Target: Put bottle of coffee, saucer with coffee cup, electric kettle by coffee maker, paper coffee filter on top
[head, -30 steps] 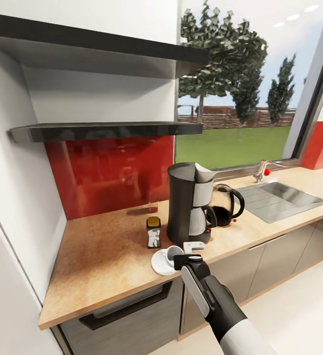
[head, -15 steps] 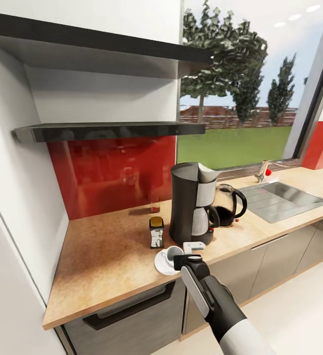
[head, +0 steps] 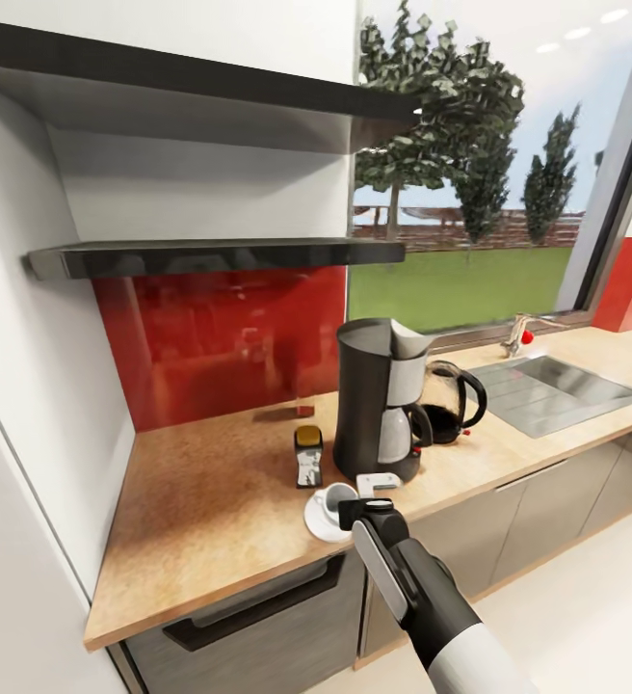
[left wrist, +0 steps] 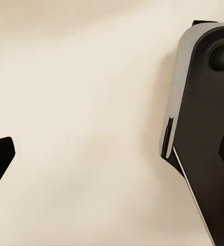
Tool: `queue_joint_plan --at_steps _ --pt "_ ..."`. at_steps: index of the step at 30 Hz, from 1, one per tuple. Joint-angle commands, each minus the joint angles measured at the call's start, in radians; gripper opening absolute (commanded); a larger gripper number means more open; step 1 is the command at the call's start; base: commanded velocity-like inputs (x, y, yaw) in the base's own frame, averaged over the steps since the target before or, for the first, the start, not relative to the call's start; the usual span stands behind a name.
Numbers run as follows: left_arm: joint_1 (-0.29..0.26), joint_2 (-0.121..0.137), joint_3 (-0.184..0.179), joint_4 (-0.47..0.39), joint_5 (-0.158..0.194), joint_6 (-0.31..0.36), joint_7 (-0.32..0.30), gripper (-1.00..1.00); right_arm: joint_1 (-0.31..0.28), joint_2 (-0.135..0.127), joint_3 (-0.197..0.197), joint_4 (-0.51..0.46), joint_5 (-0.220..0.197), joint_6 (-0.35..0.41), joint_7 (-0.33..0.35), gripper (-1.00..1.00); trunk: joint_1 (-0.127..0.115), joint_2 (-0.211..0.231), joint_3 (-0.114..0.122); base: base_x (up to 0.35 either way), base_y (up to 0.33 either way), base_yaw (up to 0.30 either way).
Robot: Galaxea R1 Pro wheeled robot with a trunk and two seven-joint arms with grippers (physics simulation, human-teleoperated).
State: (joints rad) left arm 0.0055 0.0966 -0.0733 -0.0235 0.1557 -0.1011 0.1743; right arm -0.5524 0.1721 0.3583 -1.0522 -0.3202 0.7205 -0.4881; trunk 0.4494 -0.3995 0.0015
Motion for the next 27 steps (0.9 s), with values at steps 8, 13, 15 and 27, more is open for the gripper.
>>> queue_joint_plan --at_steps 8,13,15,27 --pt "0.001 -0.001 -0.009 -0.001 0.01 -0.002 0.002 1.0 -0.001 0.0 0.001 0.004 -0.01 0.0 -0.01 -1.0 0.001 0.0 0.0 0.041 0.032 0.0" --pt "0.001 -0.002 -0.01 -0.001 0.009 -0.002 0.002 1.0 0.0 -0.001 0.0 0.004 -0.01 0.0 -0.01 -1.0 0.001 0.0 0.0 0.026 0.001 0.0" --pt "0.001 -0.002 -0.01 -0.001 0.009 -0.002 0.002 1.0 0.0 -0.001 -0.001 0.006 -0.01 0.0 -0.01 -1.0 0.001 0.0 0.0 0.092 0.0 0.0" --pt "0.001 -0.002 -0.01 -0.001 0.008 -0.002 0.002 1.0 0.0 -0.002 -0.001 0.008 -0.01 0.0 -0.01 -1.0 0.001 0.0 0.0 0.038 -0.002 0.0"
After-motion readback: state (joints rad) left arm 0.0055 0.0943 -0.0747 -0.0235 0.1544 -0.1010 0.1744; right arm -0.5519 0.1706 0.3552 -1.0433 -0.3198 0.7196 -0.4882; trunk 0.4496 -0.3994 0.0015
